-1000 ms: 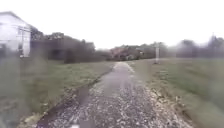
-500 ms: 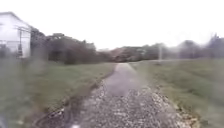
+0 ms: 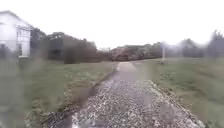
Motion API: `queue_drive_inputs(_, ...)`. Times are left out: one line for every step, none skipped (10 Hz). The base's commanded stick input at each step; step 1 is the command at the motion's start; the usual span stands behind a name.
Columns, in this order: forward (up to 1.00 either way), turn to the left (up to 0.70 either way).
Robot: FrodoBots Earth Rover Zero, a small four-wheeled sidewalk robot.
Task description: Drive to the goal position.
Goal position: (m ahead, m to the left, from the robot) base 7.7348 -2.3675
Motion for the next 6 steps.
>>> queue_drive_inputs(0.00, 0.00)
queue_drive_inputs(0.00, 0.00)
queue_drive_inputs(0.00, 0.00)
queue_drive_inputs(0.00, 0.00)
queue_drive_inputs(0.00, 0.00)
queue_drive_inputs(0.00, 0.12)
